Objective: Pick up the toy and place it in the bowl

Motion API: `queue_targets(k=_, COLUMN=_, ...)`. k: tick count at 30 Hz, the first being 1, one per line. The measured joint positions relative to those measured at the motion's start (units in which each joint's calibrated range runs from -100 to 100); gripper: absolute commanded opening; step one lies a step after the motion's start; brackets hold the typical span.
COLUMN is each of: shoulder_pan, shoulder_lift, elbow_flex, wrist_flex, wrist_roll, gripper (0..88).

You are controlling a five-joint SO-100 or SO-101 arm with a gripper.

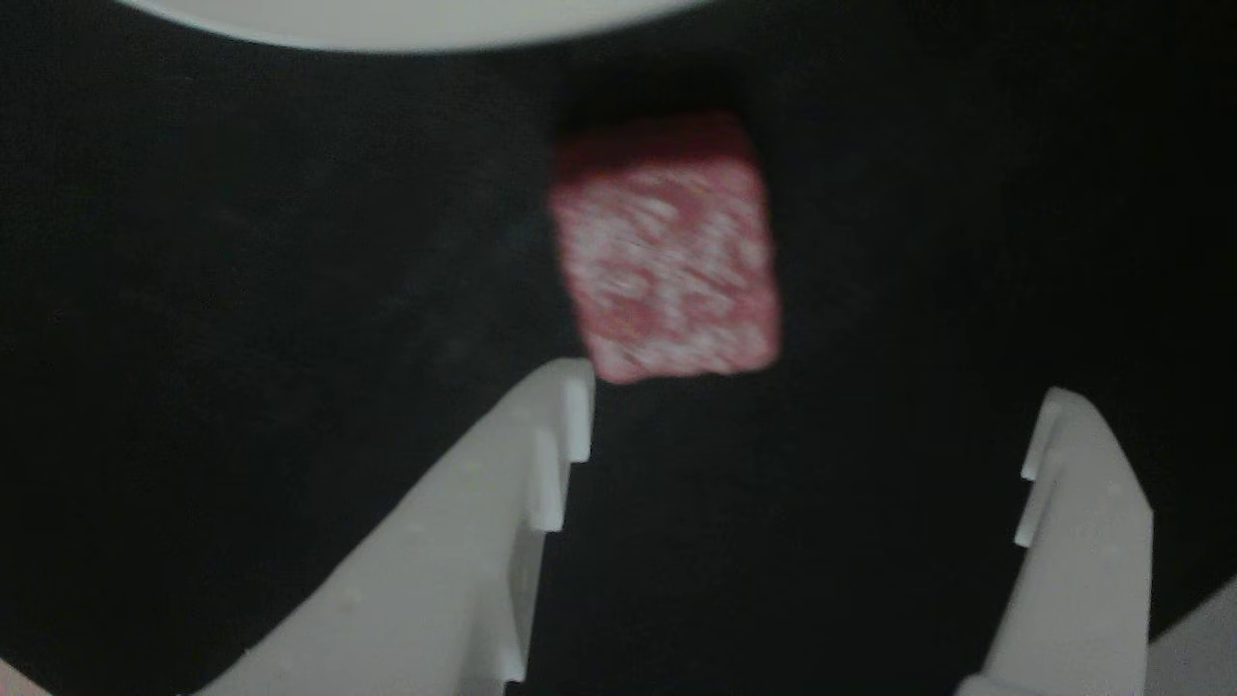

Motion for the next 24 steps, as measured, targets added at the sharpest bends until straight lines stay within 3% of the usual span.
queue_targets(k=24, shoulder_pan=2.6, shoulder_lift=8.2, elbow_flex=-0.5, wrist_flex=1.3, wrist_roll=0.0, gripper=30.2)
